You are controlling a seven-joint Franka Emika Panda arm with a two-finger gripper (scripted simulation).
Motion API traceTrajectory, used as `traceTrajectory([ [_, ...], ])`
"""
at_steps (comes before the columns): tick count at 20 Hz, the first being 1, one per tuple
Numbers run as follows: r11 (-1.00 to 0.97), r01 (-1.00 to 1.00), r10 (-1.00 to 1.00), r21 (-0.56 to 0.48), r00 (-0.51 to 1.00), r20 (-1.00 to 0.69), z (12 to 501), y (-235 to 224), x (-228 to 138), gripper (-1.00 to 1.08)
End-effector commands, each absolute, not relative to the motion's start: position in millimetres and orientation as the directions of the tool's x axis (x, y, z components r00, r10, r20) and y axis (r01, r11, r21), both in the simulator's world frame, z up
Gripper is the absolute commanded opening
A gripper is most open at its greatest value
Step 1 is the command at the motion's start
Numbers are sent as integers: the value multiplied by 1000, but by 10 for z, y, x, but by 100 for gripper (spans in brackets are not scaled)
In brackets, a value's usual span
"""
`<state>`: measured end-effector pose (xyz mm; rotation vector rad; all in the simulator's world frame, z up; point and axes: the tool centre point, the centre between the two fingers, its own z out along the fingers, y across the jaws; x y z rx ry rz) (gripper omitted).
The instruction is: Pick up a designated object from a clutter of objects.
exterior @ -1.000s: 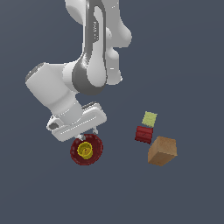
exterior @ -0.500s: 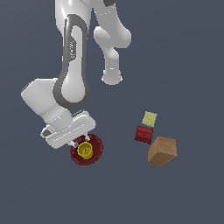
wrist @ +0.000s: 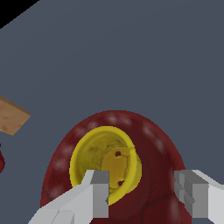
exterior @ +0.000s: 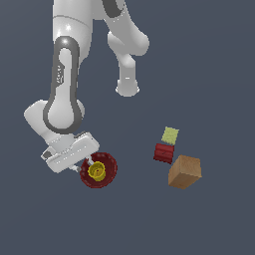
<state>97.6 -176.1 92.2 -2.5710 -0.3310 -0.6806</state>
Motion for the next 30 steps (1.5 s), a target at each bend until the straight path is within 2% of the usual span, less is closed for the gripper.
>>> traceTrajectory([
  [1,-868,338,100,-364,836,540,834,-1850,973,28],
  [14,-874,332,67,-354,805,589,614,-2078,941,28],
  [29,-875,331,67,-354,806,588,390,-1928,1078,28],
  [30,-875,331,67,-354,806,588,390,-1928,1078,-100],
])
